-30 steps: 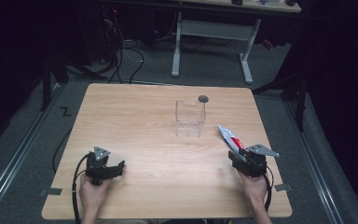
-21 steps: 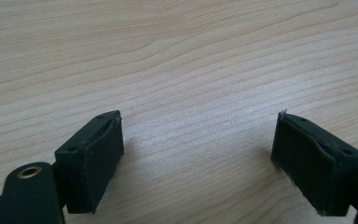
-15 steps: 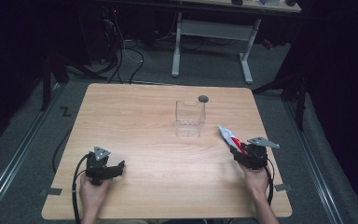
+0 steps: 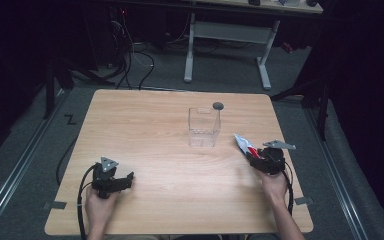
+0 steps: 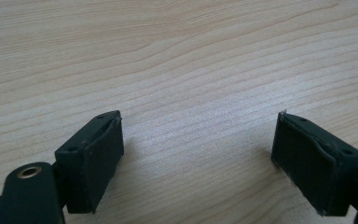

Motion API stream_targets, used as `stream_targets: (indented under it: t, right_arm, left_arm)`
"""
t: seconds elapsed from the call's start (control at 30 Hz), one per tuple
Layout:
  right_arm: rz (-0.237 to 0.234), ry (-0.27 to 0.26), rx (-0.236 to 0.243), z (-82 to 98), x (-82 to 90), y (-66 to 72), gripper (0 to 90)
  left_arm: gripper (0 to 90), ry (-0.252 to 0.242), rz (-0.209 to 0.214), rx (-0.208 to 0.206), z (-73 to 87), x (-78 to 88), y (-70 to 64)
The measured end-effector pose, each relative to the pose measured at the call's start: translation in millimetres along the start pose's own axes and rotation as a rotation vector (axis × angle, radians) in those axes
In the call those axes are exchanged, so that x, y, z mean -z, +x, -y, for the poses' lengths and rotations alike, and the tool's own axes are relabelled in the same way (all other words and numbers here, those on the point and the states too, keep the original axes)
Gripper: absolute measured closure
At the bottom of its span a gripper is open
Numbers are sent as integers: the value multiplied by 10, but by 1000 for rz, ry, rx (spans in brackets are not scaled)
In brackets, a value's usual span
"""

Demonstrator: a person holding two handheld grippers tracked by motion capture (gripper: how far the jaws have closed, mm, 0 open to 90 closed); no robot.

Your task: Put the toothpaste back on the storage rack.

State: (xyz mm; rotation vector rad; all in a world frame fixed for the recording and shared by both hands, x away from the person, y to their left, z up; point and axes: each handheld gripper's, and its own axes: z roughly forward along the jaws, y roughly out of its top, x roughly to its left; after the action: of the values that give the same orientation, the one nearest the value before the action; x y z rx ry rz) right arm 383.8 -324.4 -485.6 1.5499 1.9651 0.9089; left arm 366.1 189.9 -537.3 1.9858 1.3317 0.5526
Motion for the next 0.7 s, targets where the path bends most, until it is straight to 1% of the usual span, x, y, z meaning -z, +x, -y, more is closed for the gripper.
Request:
stream_targets:
  t: [0.2,0.23,0.33,0.4,0.47,0.57,0.6,0.7]
  right_arm:
    - [1,28,16,-74,-70,-12,456]
    - [7,39,27,-115,-103,-12,449]
    - [14,58,35,-170,-146,-5,445]
    - [17,60,42,-191,-163,-4,445]
    - [21,81,52,-237,-215,0,439]
    - [25,92,60,-282,-262,6,440]
    - [26,88,62,-295,-274,4,440]
    - [22,112,64,-335,-317,-3,433]
  left_arm:
    - [172,0,-1,-1,0,0,-1]
    - [172,0,0,-1,0,0,-1]
    - [172,0,0,-1,0,0,0]
    - [171,0,0,-1,0,0,0]
    - [172,0,0,0,0,0,0]
    - [172,0,0,-1,0,0,0]
    - [171,0,0,0,0,0,0]
    - [171,0,0,-1,0,0,0]
